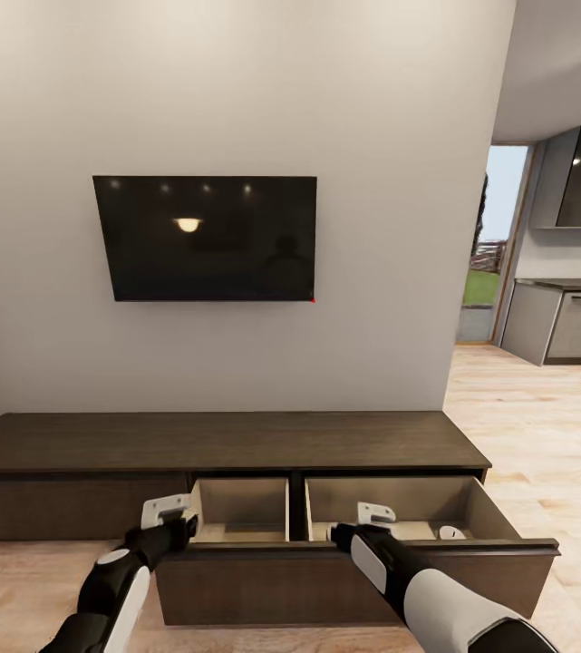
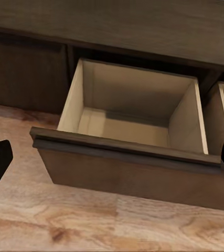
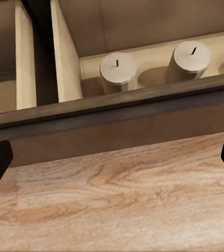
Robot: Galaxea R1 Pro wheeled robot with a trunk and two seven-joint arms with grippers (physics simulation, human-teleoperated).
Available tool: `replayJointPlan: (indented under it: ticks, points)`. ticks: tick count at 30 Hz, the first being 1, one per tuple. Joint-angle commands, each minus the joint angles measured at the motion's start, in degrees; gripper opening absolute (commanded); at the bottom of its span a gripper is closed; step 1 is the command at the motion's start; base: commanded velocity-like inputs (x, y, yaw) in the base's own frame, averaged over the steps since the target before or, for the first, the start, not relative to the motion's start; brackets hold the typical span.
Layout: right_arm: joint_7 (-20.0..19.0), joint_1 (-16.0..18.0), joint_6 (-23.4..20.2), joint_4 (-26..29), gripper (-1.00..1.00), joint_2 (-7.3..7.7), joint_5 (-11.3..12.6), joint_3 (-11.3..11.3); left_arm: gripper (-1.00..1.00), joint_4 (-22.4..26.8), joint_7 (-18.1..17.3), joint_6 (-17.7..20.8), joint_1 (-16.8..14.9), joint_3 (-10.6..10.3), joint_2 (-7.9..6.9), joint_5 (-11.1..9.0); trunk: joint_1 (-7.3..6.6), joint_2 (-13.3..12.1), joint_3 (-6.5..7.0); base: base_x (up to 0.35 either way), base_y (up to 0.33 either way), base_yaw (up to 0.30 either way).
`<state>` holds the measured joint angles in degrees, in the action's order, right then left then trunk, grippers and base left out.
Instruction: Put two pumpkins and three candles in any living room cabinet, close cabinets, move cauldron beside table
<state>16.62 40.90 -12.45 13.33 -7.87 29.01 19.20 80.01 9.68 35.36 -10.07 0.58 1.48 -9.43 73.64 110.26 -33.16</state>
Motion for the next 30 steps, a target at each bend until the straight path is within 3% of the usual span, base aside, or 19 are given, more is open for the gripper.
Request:
replayJointPlan:
  ticks: [1, 4, 10, 13, 19, 23, 30]
  points:
    - [0.4, 0.0, -0.3, 0.1, 1.0, 0.03, 0.4, 0.5, 1.0, 0.0, 0.4, -0.6, 0.2, 0.0, 0.03, -0.6, -0.01, 0.0, -0.07, 0.0, 0.0, 0.0]
    - [0.4, -0.2, 0.0, -0.1, 1.0, 0.04, 0.4, 0.5, 1.0, 0.0, 0.5, -5.0, 2.1, 0.0, 0.03, -0.5, -0.01, 0.0, -0.07, 0.0, 0.0, 0.0]
    - [0.3, -1.1, 1.0, 0.1, 1.0, 0.04, 0.3, 0.5, 1.0, -1.6, 0.4, -9.8, 3.7, 0.1, 0.01, -0.5, -0.01, 0.0, -0.07, 0.0, 0.0, 0.0]
    - [0.3, -2.3, 4.0, 0.0, 1.0, -0.02, 0.3, 0.7, 1.0, -5.0, 0.2, -15.5, 4.4, 0.1, -0.02, -0.5, -0.01, 0.0, -0.07, 0.0, 0.0, 0.0]
    - [0.3, -3.7, 5.9, -0.1, 1.0, -0.07, 0.3, 0.8, 1.0, -14.5, 0.2, -26.1, 4.7, 0.1, 0.01, -0.8, -0.01, 0.0, -0.07, 0.0, 0.0, 0.0]
    - [0.5, -4.6, 6.7, -0.7, 1.0, -0.73, 0.9, 1.5, 1.0, -16.6, 0.3, -28.0, 4.0, -0.1, 0.17, -0.8, -0.01, 0.0, -0.07, 0.0, 0.0, 0.0]
    - [0.5, -6.9, 9.0, -3.0, 1.0, -0.59, 0.8, 3.6, 1.0, -18.9, 0.3, -30.3, 2.6, -0.1, 0.06, -0.9, -0.01, 0.0, -0.07, 0.0, 0.0, 0.0]
